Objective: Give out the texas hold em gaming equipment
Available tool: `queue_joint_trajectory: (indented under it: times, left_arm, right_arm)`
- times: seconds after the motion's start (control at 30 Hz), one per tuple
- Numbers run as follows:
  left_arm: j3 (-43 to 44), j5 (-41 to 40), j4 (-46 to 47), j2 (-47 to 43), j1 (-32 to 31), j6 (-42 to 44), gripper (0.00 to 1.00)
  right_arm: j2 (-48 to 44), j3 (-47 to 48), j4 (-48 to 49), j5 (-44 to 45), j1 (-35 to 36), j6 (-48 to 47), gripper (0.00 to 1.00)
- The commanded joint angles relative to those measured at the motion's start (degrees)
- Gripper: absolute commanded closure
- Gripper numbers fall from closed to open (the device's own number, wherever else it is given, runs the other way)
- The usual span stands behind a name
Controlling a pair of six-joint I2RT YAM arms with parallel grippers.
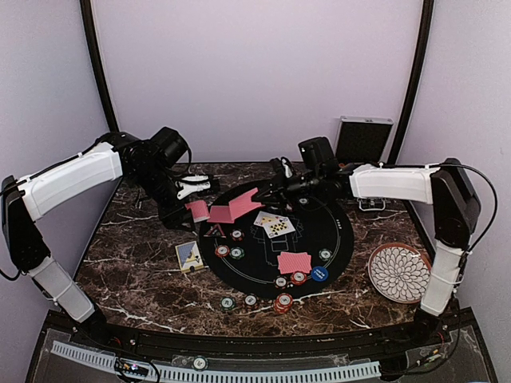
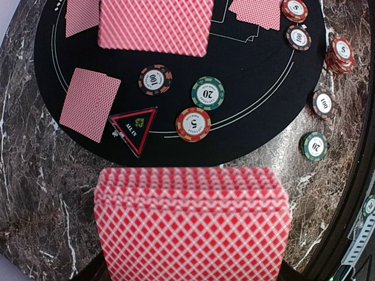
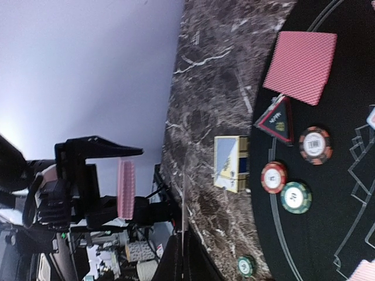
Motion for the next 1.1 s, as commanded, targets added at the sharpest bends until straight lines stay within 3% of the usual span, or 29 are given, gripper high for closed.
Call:
queue_joint_trajectory:
  times: [0.0, 0.17, 0.4, 0.57, 0.8, 1.07]
  left_arm:
    - [-0.97, -0.12, -0.23, -2.69, 0.33, 0.31, 1.00]
    - [-1.02, 0.02, -0.29, -2.73, 0.33, 0.44, 1.00]
    - [-0.56, 0.36, -0.49, -2.49, 0.33, 0.38, 1.00]
    - [-0.22, 0.37, -0.67, -2.24, 0.33, 0.37, 1.00]
    - [0.60, 0.47, -1.31, -1.93, 0.33, 0.22, 1.00]
    - [0.61, 0.40, -1.53, -2.18, 0.33, 0.19, 1.00]
  right_arm:
    - [-3.01, 7.19, -26.60, 13.60, -2.21, -17.85, 1.00]
    - [-2.20, 13.24, -44.15, 35.50, -2.06, -28.27, 1.00]
    - [0.35, 19.16, -55.24, 61.45, -0.26, -31.59, 1.00]
    - [7.87, 27.33, -62.94, 77.94, 3.70, -32.41, 1.00]
    - [23.41, 41.88, -69.14, 84.52, 8.35, -32.57, 1.00]
    - [34.90, 54.48, -72.38, 83.36, 12.39, -33.03, 1.00]
